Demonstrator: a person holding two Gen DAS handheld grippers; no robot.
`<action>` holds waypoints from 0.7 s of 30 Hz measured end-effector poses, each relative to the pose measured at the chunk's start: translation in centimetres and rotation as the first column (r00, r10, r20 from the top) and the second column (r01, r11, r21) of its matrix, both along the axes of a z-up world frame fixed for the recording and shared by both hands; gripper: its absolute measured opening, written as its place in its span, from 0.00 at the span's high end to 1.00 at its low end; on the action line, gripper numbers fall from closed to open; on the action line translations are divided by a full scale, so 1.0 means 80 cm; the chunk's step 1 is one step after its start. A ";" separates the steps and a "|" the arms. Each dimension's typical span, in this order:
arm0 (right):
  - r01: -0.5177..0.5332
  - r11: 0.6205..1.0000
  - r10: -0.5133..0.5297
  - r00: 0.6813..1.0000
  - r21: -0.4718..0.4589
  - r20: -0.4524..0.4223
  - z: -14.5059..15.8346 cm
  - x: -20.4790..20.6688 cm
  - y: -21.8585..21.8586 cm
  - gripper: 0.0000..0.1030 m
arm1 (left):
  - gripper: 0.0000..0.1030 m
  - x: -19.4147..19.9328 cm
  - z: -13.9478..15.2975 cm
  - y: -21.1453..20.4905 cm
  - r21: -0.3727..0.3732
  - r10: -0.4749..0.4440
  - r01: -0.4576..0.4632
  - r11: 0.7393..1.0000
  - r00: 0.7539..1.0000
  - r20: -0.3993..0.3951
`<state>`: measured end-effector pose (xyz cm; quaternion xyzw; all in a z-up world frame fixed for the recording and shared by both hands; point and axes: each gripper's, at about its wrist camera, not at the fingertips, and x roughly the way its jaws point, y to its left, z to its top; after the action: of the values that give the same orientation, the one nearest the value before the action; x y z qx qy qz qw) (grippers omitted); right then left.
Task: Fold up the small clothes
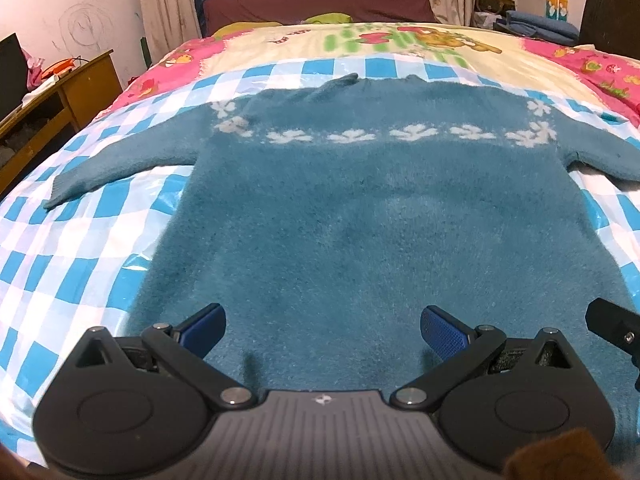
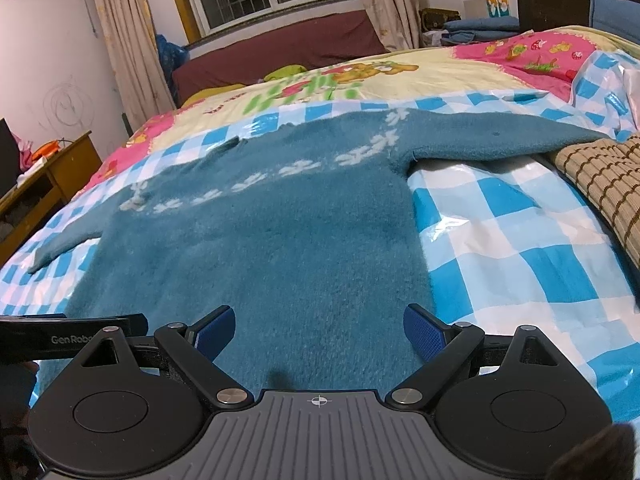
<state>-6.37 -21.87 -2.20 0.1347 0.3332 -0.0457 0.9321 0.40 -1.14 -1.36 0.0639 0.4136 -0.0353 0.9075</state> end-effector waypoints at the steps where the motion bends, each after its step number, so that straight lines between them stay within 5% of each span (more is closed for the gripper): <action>1: 0.001 1.000 -0.001 1.000 0.003 -0.001 0.000 0.001 0.000 0.10 | 0.00 0.000 -0.001 -0.001 0.001 -0.002 0.002 1.000 1.000 0.000; 21: -0.021 0.994 0.015 0.999 0.109 0.050 0.031 0.007 -0.017 0.11 | 0.00 0.023 -0.006 -0.035 0.009 -0.077 0.078 0.997 0.997 -0.019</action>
<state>-5.81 -23.27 0.29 0.1837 0.3134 -0.0155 0.9316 2.24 -3.94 -1.85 0.0839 0.4194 -0.0691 0.9013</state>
